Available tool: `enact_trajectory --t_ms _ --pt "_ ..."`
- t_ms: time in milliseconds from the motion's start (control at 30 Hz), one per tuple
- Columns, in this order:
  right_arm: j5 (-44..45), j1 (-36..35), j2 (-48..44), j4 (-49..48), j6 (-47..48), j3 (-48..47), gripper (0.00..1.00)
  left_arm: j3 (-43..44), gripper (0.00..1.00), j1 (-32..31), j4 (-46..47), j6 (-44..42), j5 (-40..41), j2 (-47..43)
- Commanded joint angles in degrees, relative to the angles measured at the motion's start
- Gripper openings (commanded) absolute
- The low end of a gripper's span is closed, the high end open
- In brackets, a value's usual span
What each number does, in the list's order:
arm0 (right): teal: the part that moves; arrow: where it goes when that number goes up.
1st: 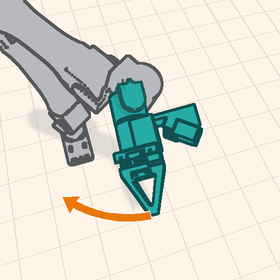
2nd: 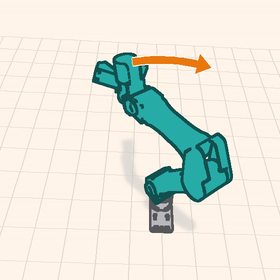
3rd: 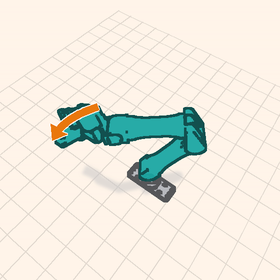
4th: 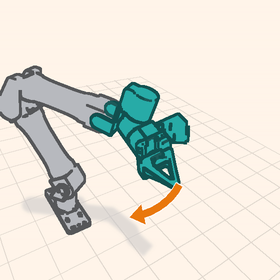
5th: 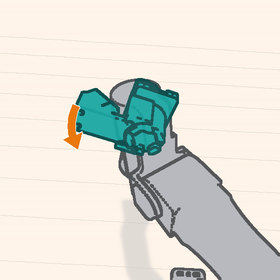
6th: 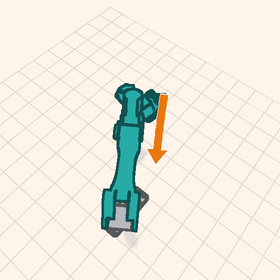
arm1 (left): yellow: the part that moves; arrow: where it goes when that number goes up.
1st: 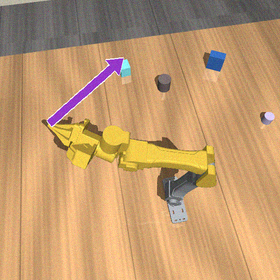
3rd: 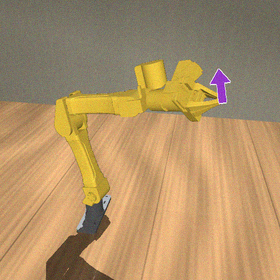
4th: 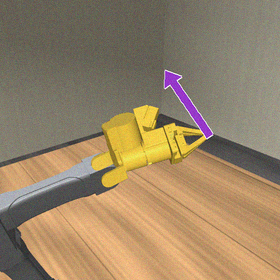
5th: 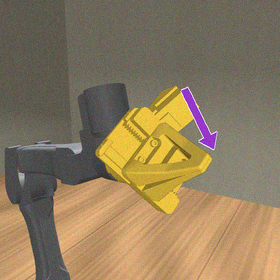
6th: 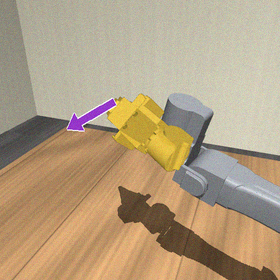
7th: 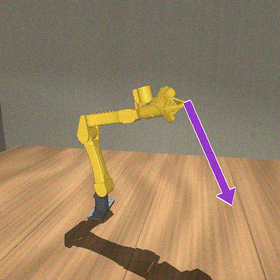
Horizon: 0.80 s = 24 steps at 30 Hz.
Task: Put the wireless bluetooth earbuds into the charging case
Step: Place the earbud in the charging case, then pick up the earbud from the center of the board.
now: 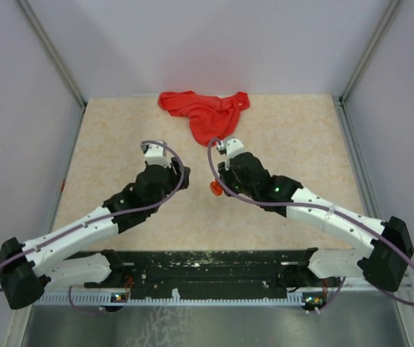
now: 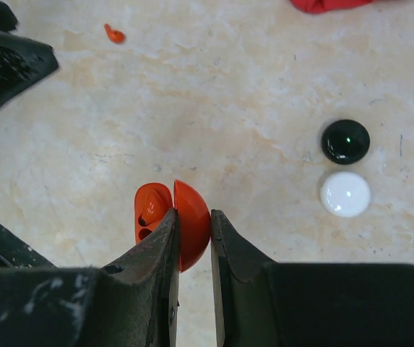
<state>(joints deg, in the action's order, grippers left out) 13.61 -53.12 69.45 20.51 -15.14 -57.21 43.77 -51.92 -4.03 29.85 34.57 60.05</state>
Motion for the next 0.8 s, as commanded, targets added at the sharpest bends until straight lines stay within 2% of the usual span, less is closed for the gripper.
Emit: enact_trajectory --t_ms 0,167,433,600,767 --pt "-4.92 2.99 -4.81 -5.19 4.03 3.01 0.09 -1.18 0.61 2.96 -1.18 -3.26 -4.78 -0.08" --pt "-5.06 4.18 -9.54 -7.19 8.68 6.94 0.09 -2.76 0.62 7.43 -2.92 -3.42 -7.23 1.82" --pt "-1.43 4.39 -11.48 -4.52 11.74 8.01 0.09 -4.24 0.62 19.39 -3.21 -5.67 -14.05 7.24" --pt "-1.55 4.51 -11.71 -5.38 11.84 9.32 0.09 -2.43 0.61 23.46 -1.15 -9.30 -18.67 14.21" --pt "-1.97 4.51 -11.64 -5.83 12.40 9.68 0.09 1.65 0.56 25.26 -0.29 -11.59 -18.54 23.33"
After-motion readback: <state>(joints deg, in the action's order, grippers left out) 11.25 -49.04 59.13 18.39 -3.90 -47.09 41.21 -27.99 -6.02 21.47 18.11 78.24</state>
